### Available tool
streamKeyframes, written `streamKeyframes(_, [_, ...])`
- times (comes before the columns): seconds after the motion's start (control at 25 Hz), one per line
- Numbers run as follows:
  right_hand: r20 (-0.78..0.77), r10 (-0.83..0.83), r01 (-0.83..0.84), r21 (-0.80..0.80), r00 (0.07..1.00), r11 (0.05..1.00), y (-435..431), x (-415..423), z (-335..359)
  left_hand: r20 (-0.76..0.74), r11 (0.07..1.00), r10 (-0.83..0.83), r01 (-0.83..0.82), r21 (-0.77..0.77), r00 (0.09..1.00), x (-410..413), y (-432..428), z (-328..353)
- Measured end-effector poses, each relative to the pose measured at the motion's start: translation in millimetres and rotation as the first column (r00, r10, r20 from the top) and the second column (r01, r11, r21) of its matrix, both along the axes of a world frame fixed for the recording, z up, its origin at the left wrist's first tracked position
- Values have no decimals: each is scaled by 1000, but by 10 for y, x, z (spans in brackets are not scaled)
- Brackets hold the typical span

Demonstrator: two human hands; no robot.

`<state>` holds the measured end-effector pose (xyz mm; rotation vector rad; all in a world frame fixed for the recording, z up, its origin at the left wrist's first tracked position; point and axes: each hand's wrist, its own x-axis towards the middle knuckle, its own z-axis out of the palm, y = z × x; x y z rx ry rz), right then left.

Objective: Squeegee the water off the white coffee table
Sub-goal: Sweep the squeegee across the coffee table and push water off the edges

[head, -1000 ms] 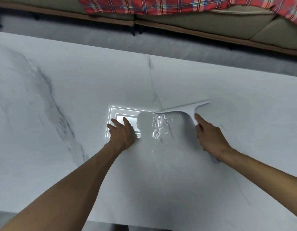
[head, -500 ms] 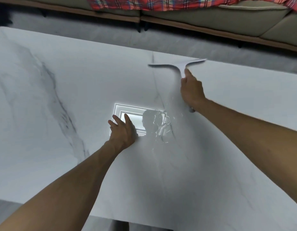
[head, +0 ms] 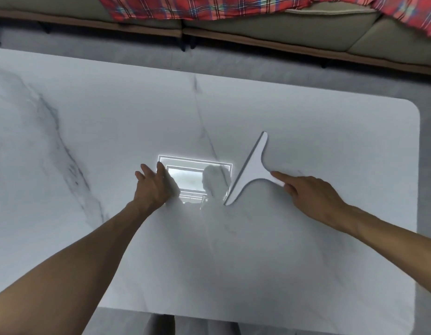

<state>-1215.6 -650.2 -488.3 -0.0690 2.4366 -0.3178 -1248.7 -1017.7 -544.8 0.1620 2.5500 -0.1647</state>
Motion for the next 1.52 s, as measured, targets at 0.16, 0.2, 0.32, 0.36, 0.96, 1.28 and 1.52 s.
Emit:
streamKeyframes(0.16, [-44,-88,87,-16,995,996,170,-313,190,26,980,150,-152,127,988,350,30,-122])
streamKeyframes(0.2, [-105,-138,132,-61,985,989,112,-510,175,39,983,114,-119,138,993,439,65,-146])
streamKeyframes(0.32, [-187,-310,282,-162,932,946,-150,-1190,-31,144,973,204,-216,78,968,523,196,-83])
streamKeyframes(0.36, [-176,-383,349,-197,907,916,-225,-1369,-122,181,962,252,-267,63,950,479,223,-78])
streamKeyframes(0.96, [68,-370,373,-36,926,927,-470,469,106,71,833,431,-427,352,899,623,-35,-80])
streamKeyframes(1.28, [-11,-441,424,-248,898,871,-1844,-266,-31,43,734,560,-520,438,827,1564,-836,-66])
streamKeyframes(1.52, [-10,-187,184,-143,982,973,-2030,964,-62,291,640,576,-643,420,764,2196,-1174,-90])
